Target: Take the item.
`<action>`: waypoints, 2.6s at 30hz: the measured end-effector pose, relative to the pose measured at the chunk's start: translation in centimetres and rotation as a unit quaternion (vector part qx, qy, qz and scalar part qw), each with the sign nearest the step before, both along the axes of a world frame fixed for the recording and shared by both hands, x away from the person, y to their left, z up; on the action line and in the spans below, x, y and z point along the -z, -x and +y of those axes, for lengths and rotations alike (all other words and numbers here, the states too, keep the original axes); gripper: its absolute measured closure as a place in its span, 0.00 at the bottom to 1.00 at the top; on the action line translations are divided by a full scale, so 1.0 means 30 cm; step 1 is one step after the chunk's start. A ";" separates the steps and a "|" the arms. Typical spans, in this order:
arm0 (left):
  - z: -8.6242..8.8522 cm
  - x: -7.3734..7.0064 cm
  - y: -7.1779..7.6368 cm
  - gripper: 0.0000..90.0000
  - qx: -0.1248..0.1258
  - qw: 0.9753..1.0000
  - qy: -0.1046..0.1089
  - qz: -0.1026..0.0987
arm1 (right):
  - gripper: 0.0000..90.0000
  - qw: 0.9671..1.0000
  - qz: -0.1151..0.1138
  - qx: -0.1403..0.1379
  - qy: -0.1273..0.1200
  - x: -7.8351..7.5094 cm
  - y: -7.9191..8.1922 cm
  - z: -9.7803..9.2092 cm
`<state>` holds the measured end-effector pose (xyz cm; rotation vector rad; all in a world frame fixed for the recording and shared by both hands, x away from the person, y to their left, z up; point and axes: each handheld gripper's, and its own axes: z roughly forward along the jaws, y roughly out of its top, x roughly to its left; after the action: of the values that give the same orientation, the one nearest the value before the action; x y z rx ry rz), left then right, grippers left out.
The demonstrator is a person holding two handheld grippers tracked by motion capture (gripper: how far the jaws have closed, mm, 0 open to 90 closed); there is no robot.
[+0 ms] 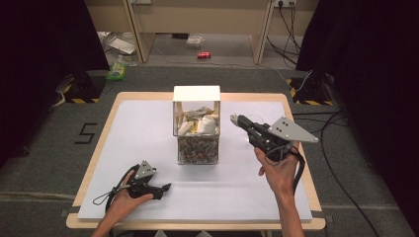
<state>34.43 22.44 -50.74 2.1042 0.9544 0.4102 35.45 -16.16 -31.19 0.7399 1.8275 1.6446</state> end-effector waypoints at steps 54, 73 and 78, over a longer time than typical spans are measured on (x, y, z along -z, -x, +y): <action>0.000 0.000 0.000 0.17 0.000 1.000 -0.001 0.000 | 0.99 0.991 0.065 0.111 0.029 0.211 -0.257 -0.147; 0.000 0.000 0.000 0.17 0.000 1.000 0.000 0.000 | 0.99 0.988 0.089 0.126 0.030 0.287 -0.369 -0.174; 0.000 0.000 0.000 0.17 0.000 1.000 0.000 0.000 | 0.99 0.987 0.093 0.125 0.033 0.303 -0.384 -0.171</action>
<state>34.44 22.44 -50.75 2.1048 0.9546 0.4094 46.98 -21.31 -40.29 1.0776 1.8194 1.3857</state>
